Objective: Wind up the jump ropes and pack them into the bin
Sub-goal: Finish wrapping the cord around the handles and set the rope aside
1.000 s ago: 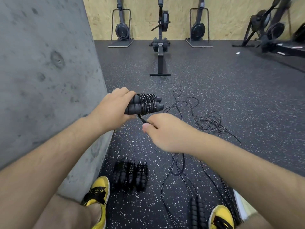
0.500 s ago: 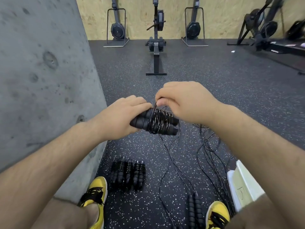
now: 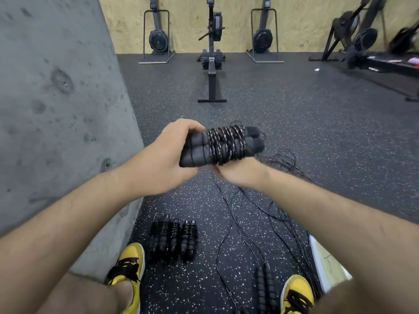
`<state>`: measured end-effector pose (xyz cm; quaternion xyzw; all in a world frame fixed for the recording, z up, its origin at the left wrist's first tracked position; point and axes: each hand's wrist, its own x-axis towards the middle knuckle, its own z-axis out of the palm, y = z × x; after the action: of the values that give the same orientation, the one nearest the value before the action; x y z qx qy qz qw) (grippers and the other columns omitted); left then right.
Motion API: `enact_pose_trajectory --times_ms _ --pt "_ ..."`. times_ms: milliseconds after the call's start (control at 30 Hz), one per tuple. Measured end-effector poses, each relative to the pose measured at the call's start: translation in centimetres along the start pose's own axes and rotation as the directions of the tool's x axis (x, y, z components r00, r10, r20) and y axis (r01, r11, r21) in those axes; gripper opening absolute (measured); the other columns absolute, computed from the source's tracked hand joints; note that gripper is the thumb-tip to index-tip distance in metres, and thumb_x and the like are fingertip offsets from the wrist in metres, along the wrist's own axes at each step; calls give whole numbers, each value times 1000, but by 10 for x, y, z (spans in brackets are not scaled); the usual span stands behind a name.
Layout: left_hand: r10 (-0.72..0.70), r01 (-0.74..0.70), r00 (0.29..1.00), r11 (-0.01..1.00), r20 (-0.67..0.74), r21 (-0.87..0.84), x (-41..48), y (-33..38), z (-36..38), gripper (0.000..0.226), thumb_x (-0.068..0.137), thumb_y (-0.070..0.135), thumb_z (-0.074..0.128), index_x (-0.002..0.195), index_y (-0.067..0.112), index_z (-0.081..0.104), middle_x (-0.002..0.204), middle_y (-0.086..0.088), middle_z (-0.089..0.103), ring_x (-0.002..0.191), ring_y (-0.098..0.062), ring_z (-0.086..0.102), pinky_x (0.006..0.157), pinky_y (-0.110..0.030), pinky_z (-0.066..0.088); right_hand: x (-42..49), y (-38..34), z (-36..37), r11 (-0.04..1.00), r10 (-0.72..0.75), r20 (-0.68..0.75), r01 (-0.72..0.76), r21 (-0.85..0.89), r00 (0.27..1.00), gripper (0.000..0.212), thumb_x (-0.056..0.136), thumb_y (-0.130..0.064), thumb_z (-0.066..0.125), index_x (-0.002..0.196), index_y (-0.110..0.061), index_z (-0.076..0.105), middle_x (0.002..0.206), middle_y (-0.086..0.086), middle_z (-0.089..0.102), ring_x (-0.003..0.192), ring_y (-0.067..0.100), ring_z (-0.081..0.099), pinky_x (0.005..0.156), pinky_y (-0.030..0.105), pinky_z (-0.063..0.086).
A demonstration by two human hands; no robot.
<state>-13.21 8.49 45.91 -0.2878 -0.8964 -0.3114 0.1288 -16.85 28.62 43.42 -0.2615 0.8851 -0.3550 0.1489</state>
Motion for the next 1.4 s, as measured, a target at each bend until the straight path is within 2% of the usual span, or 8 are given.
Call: enact_pose_trajectory --times_ms 300,500,733,1067,1233,1300,1333,1400 --pt "-58 91 995 845 -79 528 15 -47 -12 49 78 9 76 122 4 56 112 -13 51 102 -34 45 88 -44 41 -5 -38 44 968 165 10 -164 189 986 38 107 -36 32 103 -15 63 64 0 52 45 15 44 46 27 39" --pt "-116 113 993 764 -38 635 16 -60 -9 47 81 14 76 121 6 53 116 -15 50 106 -37 45 85 -48 41 -41 -63 13 916 92 9 -81 -393 996 37 107 -34 33 96 -8 57 86 8 61 70 21 54 56 29 37" --pt "-63 3 996 737 65 676 11 -58 -2 58 74 15 83 123 8 54 117 -12 50 101 -32 45 80 -46 43 -57 -79 2 736 -256 -41 167 -655 966 28 105 -33 34 84 -20 47 80 -5 53 71 19 49 58 33 32" --pt "234 -304 945 888 230 345 -5 -5 -1 55 75 14 65 126 16 46 115 0 47 100 -18 41 91 -39 42 -25 -25 -57 651 -535 -241 213 -728 810 43 98 -48 27 107 -27 64 94 -6 56 87 22 58 66 35 49" --pt "207 -209 978 965 28 158 -7 29 0 56 80 14 64 134 13 47 117 4 46 108 -16 45 98 -20 33 -10 -9 -51 648 -335 -130 127 -751 933 34 98 -40 38 109 -18 61 114 6 61 90 20 59 85 37 50" --pt "157 -147 986 978 -57 145 -5 28 4 59 81 17 64 136 13 42 122 3 45 114 -16 45 101 -21 34 -5 -11 -28 891 -178 -65 133 -435 982 35 100 -15 35 101 -12 70 126 19 59 79 15 62 86 30 52" --pt "110 -97 989 987 -103 125 -3 27 6 64 82 17 66 139 13 37 124 3 44 117 -17 46 103 -24 35 -12 -24 -21 948 62 63 -39 -317 996 40 92 -2 32 88 -5 72 107 19 67 67 16 62 71 25 53" --pt "14 -1 986 997 -168 79 2 24 8 76 82 12 70 143 24 27 125 3 42 118 -19 46 103 -31 39 2 -18 -6 959 -193 -229 134 -249 954 39 73 4 32 60 -4 68 62 11 64 51 21 57 50 23 45"
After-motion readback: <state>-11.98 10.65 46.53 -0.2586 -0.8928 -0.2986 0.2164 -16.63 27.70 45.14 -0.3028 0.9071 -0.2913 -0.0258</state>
